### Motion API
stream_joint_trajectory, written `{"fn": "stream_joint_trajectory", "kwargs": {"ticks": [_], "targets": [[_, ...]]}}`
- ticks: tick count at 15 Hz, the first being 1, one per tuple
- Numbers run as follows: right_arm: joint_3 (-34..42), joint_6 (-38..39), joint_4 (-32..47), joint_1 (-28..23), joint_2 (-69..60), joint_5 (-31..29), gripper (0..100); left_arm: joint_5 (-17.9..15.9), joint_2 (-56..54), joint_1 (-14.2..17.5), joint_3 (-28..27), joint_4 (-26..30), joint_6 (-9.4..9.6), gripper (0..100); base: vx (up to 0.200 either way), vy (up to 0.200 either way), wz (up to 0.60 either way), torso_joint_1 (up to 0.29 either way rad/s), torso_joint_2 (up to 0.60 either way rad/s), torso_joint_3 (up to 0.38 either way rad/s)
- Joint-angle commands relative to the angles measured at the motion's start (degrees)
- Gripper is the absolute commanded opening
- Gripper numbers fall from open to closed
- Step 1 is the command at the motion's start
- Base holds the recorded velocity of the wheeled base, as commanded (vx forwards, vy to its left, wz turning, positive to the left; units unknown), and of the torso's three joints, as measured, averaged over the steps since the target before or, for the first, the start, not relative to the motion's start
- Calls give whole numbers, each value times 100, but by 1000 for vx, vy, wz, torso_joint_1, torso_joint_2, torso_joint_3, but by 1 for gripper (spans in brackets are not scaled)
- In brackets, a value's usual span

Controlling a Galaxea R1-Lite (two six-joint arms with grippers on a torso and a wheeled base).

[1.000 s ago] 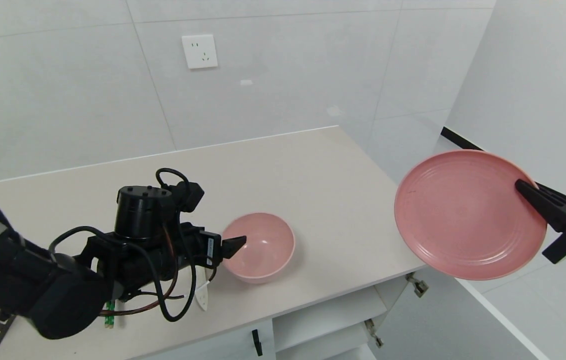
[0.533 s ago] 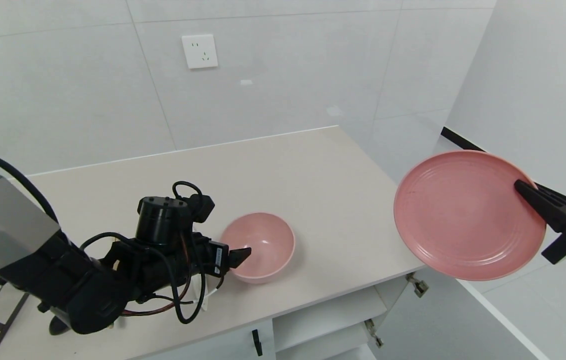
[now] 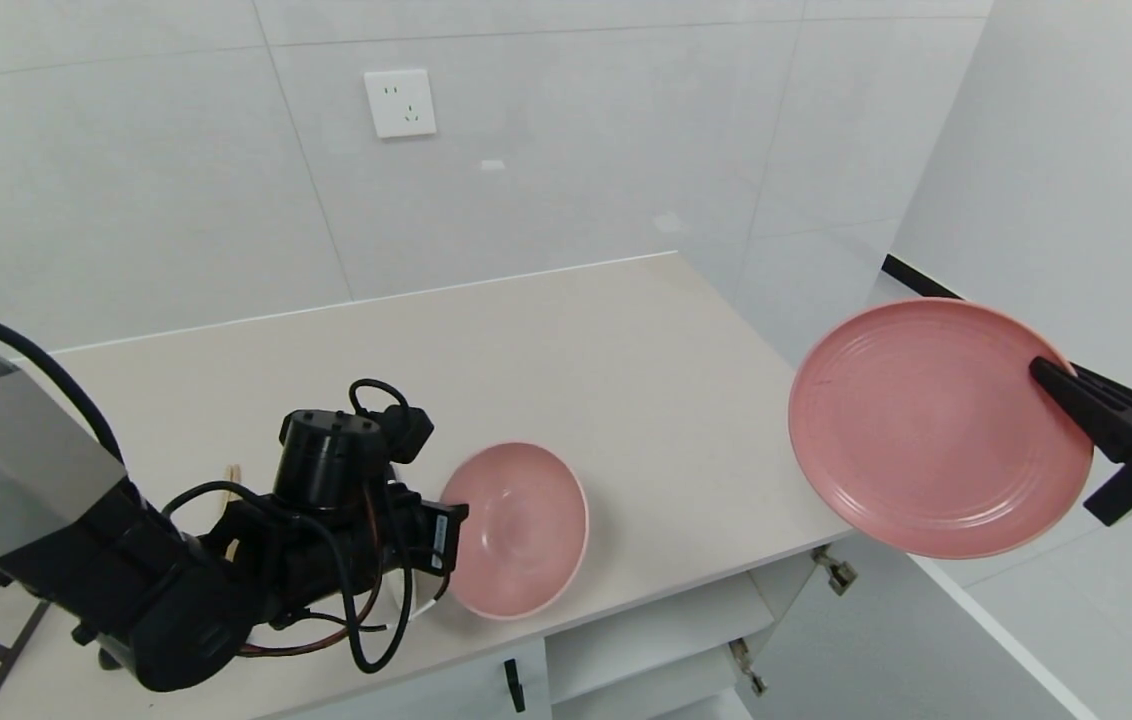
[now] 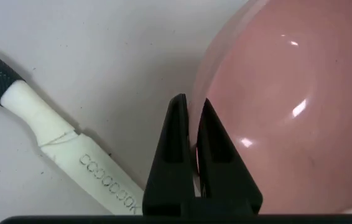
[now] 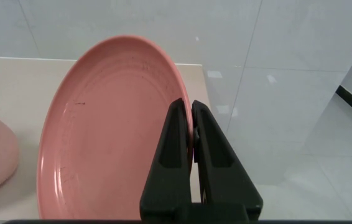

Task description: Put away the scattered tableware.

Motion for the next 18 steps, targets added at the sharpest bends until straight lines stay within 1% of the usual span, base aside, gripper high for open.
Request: {"fn": "stream_joint_trajectory", "kwargs": {"ticks": [1,2,3,4,7,10,11,12,14,15,16,17,18], "targets": [[0,-2,-1,0,8,2,0,7,-347,-9,-30,-259,20,0,0,0,0,0,0,0],[0,-2,-1,0,8,2,0,7,-373,-9,-30,-294,20,0,0,0,0,0,0,0],[-9,-2,-1,0,8,2,0,-2,-645,-18,-30,-540,38,0,0,0,0,0,0,0],[-9,-2,-1,0,8,11,0,-72,-1041,-44,-21,-628,46,0,0,0,0,0,0,0],[-9,-11,-1,0,-1,2,0,-90,-1770,-44,14,-620,55,0,0,0,0,0,0,0],[-9,-11,-1,0,-1,11,0,-107,-2280,-88,137,-628,222,0,0,0,0,0,0,0],[-9,-11,-1,0,-1,11,0,-107,-2280,-88,137,-628,222,0,0,0,0,0,0,0],[0,-11,-1,0,-10,11,0,-99,-2632,-79,172,-637,345,0,0,0,0,0,0,0],[26,-11,-1,35,-62,11,0,-143,-3124,-97,366,-584,354,0,0,0,0,0,0,0],[53,-2,7,61,-98,11,0,-336,-3344,-88,585,-576,354,0,0,0,0,0,0,0],[70,-2,7,61,-115,11,0,-415,-3405,-88,664,-584,354,0,0,0,0,0,0,0],[114,24,7,176,-159,11,0,-819,-3695,-44,1016,-672,372,0,0,0,0,0,0,0],[184,42,16,228,-177,11,0,-1004,-3897,-27,1086,-690,363,0,0,0,0,0,0,0]]}}
